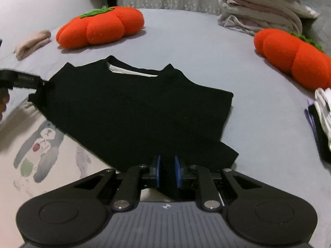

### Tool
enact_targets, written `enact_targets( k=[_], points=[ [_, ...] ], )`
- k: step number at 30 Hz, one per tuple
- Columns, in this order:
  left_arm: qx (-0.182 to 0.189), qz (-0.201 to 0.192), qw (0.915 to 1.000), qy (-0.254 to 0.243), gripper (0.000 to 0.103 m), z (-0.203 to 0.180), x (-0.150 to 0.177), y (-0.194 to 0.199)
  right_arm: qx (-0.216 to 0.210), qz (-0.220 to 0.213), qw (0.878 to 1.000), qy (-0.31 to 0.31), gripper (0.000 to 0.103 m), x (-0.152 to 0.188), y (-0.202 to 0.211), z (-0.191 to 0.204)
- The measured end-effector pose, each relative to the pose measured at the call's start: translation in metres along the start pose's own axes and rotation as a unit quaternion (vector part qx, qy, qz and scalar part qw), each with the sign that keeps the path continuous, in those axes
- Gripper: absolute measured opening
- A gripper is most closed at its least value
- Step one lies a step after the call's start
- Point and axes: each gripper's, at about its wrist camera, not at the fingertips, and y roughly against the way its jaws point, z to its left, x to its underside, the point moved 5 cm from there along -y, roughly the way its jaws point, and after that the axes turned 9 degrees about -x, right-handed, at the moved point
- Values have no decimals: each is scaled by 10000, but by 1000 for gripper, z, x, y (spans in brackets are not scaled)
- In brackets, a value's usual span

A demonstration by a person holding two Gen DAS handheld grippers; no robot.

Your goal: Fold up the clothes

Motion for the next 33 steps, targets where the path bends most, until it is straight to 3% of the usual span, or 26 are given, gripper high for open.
enact_targets(
  k=[7, 19, 26, 33],
  points=[
    [-6, -22, 10000, -24, 43, 5, 3, 6, 95, 41, 9989, 457, 17, 3, -6, 19],
    [36, -244, 9990, -375, 43, 6, 22, 34, 221, -2, 9984, 530, 17, 1, -7, 22],
    [48, -366, 9988, -306, 41, 20, 25, 47, 279, -278, 9977, 557, 21, -6, -10, 30],
    [40, -194, 9991, -378, 42, 19, 40, 35, -80, -629, 9970, 445, 21, -20, -17, 49]
  ],
)
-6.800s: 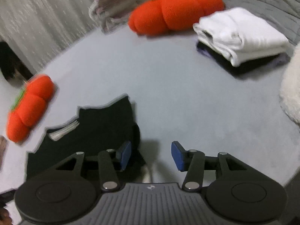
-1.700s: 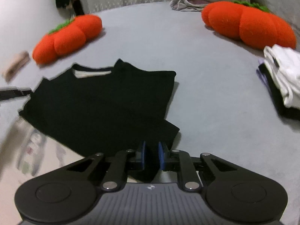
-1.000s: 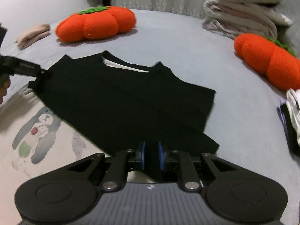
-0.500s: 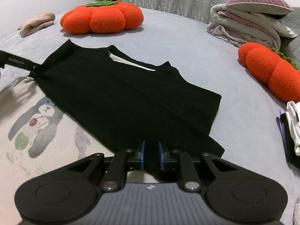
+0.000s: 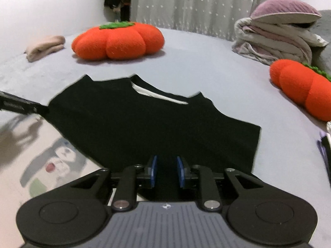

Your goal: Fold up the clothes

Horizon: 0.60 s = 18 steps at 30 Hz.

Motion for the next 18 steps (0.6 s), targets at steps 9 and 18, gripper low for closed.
enact_targets(
  k=[9, 18],
  points=[
    [67, -32, 10000, -10, 43, 2, 6, 4, -458, -200, 9982, -324, 21, -28, -30, 27],
    [385, -135, 9992, 5, 32, 6, 9, 12, -1203, -462, 9911, -341, 21, -98, -95, 70]
  ],
)
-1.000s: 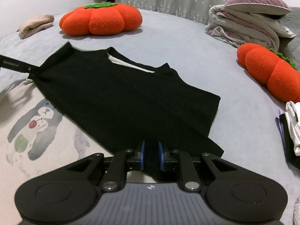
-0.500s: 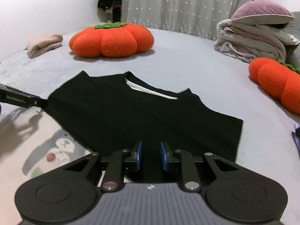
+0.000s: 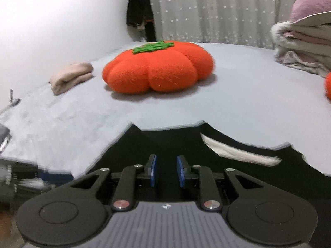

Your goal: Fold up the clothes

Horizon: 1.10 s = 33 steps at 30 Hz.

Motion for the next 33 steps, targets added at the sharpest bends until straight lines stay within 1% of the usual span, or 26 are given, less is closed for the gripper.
enact_targets(
  k=[2, 5, 8, 10, 12, 14, 16, 19, 21, 23, 24, 25, 26, 27, 31, 33],
  points=[
    [58, -17, 10000, 3, 32, 1, 0, 0, -43, 78, 9999, 131, 21, -11, -19, 7],
    [182, 29, 9997, 155, 27, 3, -1, -1, -107, 239, 9993, 271, 21, -23, -45, 15],
    [281, 81, 9992, 268, 21, 4, -2, -4, -335, 244, 9991, 72, 21, -35, -64, 14],
    [330, 106, 9989, 318, 20, 5, -3, -5, -396, 305, 9988, -5, 22, -39, -74, 14],
    [325, 108, 9989, 309, 17, 5, -3, -6, -390, 467, 9982, -2, 22, -41, -86, 14],
    [321, 135, 9988, 356, 16, 5, -2, -5, -497, 628, 9968, -21, 22, -40, -96, 13],
    [310, 136, 9988, 355, 15, 5, -2, -5, -682, 702, 9951, -112, 22, -39, -100, 12],
    [292, 136, 9989, 355, 15, 4, -2, -4, -896, 646, 9933, -352, 22, -40, -102, 8],
    [280, 137, 9989, 354, 15, 4, -2, -4, -1092, 482, 9911, -596, 23, -42, -100, 4],
    [263, 136, 9989, 366, 15, 4, -2, -4, -1191, 482, 9897, -630, 23, -41, -101, 4],
    [252, 138, 9988, 385, 14, 3, -2, -4, -1175, 545, 9901, -537, 23, -39, -103, 7],
    [241, 138, 9988, 400, 14, 3, -2, -4, -1054, 655, 9918, -298, 22, -36, -106, 11],
    [227, 137, 9988, 401, 14, 3, -2, -4, -950, 727, 9928, -81, 12, -34, -109, 16],
    [212, 135, 9989, 394, 14, 2, -2, -3, -900, 689, 9936, 34, 9, -33, -108, 18],
    [172, 152, 9990, 378, 13, 2, -1, -2, -785, 384, 9962, -9, 8, -38, -105, 19],
    [163, 165, 9990, 376, 12, 2, -1, -2, -673, 321, 9972, 23, 7, -40, -105, 17]
  ],
)
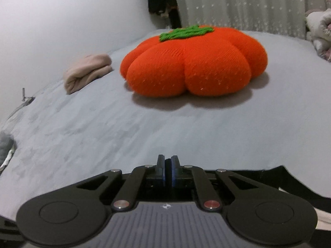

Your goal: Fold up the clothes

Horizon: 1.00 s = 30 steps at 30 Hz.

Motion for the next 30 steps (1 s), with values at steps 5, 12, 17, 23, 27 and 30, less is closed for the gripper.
enact_targets(
  k=[5, 12, 17, 23, 27, 30],
  points=[
    [-27, 5, 10000, -21, 12, 0, 2, -1, 236, 5, 9997, 27, 7, 3, -7, -3],
    [-16, 37, 10000, -35, 13, 1, 5, -6, 744, 36, 9971, 174, 0, 5, -21, -6],
    [-29, 47, 10000, -75, 14, 1, 4, -6, 832, -23, 9963, 233, 3, 6, -16, -3],
    [-33, 45, 9999, -99, 16, 0, 3, -5, 511, -968, 9919, -651, 4, 7, 45, -20],
    [-48, 69, 9999, -88, 16, 0, 3, -5, 385, -802, 9948, -493, 4, 28, 77, -14],
    [-50, 69, 9999, -91, 16, 0, 3, -5, 400, -579, 9972, -270, 4, 50, 96, -5]
  ],
)
